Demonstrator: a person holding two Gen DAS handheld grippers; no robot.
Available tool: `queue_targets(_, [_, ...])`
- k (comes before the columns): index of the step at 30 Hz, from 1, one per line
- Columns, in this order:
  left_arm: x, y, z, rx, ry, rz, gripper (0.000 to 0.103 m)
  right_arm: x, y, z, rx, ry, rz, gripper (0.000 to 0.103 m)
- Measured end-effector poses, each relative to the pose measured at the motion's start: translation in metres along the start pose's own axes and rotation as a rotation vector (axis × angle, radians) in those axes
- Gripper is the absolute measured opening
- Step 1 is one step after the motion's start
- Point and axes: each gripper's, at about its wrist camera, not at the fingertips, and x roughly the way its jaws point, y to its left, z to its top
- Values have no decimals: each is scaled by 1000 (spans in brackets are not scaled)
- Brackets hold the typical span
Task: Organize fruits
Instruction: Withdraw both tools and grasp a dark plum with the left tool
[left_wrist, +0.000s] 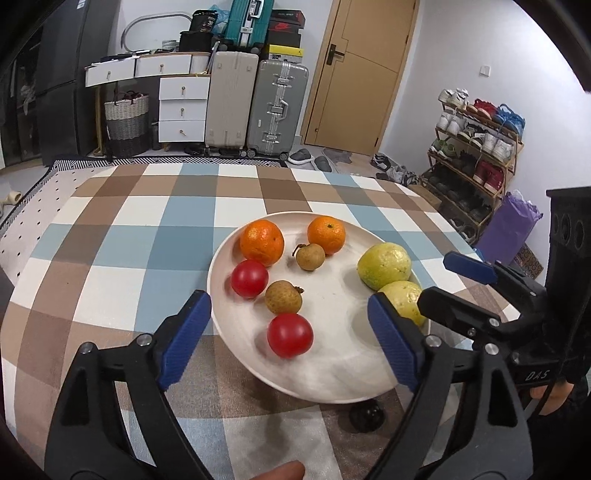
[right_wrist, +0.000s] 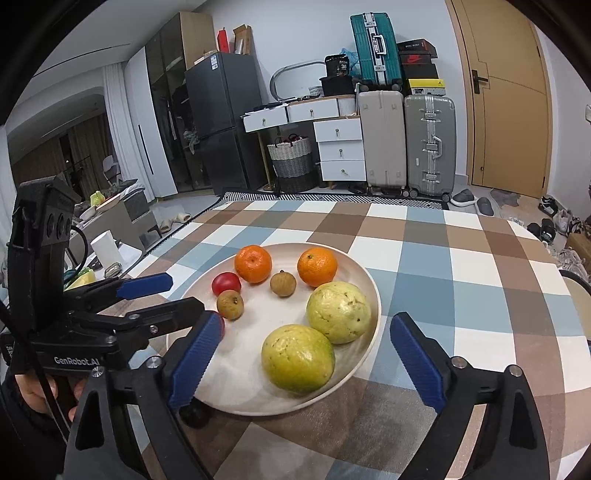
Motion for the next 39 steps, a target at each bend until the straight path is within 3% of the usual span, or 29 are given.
queue_targets(4, [-11, -2, -5, 10, -31, 47, 102, -4, -4, -7, 15, 21, 6, 102])
queue_targets(15, [-32, -17, -28, 63, -38, 88, 102, -24, 0, -23, 20, 18, 7, 103])
queue_targets(26, [-66, -16, -57, 39, -33, 82, 102, -40, 6, -37, 18, 38, 17, 103])
queue_targets(29, [-77, -20, -67, 36, -24, 106, 102, -49, 6, -45, 42, 50, -1, 103])
queue_targets(39, [-109, -50, -106, 71, 42, 90, 102, -81, 16, -61, 57, 102, -72, 103])
